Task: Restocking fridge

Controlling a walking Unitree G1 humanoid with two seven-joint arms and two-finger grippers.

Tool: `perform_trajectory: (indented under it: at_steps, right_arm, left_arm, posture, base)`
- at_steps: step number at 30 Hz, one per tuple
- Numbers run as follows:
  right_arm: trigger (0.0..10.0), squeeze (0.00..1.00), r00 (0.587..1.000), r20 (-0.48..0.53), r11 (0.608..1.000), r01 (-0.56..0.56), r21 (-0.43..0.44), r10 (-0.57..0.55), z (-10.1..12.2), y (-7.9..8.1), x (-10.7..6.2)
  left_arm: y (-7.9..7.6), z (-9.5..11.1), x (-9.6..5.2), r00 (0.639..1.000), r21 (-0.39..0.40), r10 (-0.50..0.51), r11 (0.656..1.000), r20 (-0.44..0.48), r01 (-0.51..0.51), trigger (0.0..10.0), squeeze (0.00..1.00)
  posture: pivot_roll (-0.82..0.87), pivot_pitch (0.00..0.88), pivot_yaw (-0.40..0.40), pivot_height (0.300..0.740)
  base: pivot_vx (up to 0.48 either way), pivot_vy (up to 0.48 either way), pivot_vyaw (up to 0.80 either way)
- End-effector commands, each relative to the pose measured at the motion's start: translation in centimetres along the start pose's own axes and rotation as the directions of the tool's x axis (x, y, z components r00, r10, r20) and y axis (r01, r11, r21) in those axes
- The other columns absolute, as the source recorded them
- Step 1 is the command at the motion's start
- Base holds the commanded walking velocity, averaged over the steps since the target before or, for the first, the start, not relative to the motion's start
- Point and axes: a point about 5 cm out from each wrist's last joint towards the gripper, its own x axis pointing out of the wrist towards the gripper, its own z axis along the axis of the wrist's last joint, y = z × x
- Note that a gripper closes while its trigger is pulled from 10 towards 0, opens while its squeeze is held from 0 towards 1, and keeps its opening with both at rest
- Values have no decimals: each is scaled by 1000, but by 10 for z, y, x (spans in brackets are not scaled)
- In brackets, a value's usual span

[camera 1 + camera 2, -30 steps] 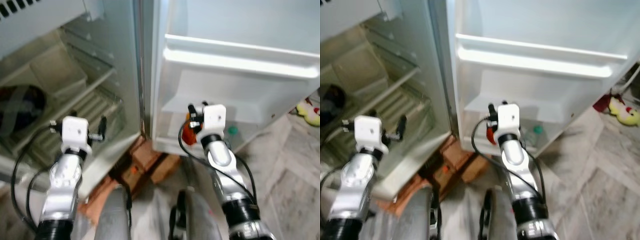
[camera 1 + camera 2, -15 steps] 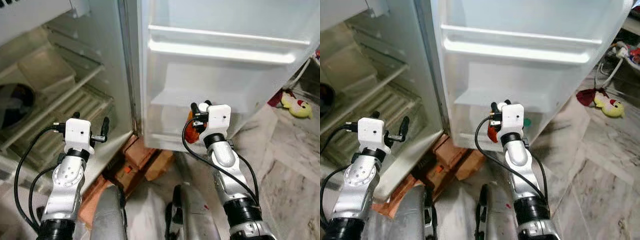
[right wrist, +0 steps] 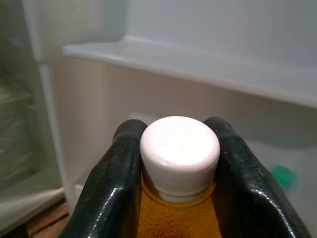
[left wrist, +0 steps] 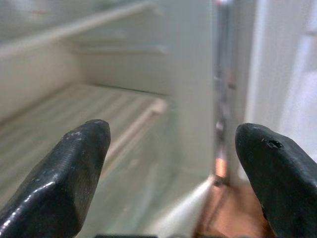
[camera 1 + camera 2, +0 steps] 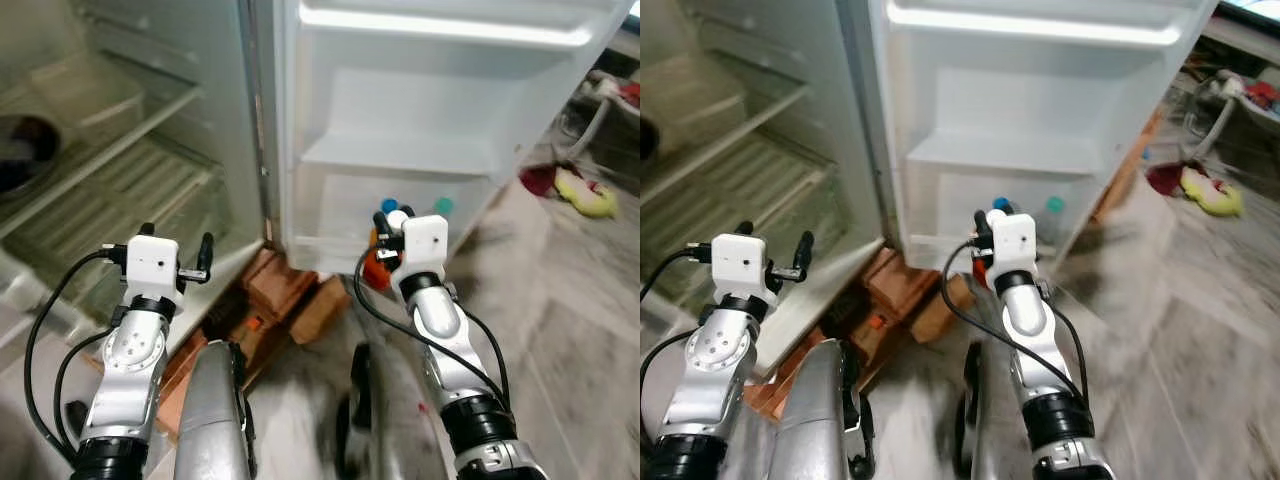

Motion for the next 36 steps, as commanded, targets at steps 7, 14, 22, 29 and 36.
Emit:
perform_trajectory:
  at_steps: [7, 14, 22, 29, 36]
  right_arm:
    - [10000, 0, 989, 121, 992, -72, -102, 85, 20, 16, 23]
    - [10000, 0, 987, 157, 987, -21, -159, 47, 32, 16, 50]
    - [10000, 0, 979, 199, 976, 81, -200, -41, 47, 2, 69]
    - [10000, 0, 979, 195, 989, 81, -122, -56, 52, 1, 77]
    - [10000, 0, 975, 219, 994, 63, -92, -42, 54, 15, 77]
  left_arm:
    - [1, -5, -6, 1000, -13, 12, 1000, -28, -12, 10000, 0]
    - [5, 0, -14, 1000, 5, 10, 1000, -27, -10, 10000, 0]
    - [13, 5, -28, 999, 32, 16, 999, -41, -15, 10000, 0]
    - [18, 12, -35, 999, 44, 14, 999, -50, -12, 10000, 0]
    - [20, 15, -41, 998, 54, 13, 999, -62, -10, 10000, 0]
  posture:
    - [62, 218, -51, 572]
    - [108, 270, -45, 572]
    - [158, 317, -32, 572]
    - [188, 338, -24, 572]
    - [196, 349, -20, 572]
  base:
    - [0, 0, 0]
    - [0, 0, 0]
    - [0, 0, 0]
    - [0, 0, 0]
    - [0, 0, 0]
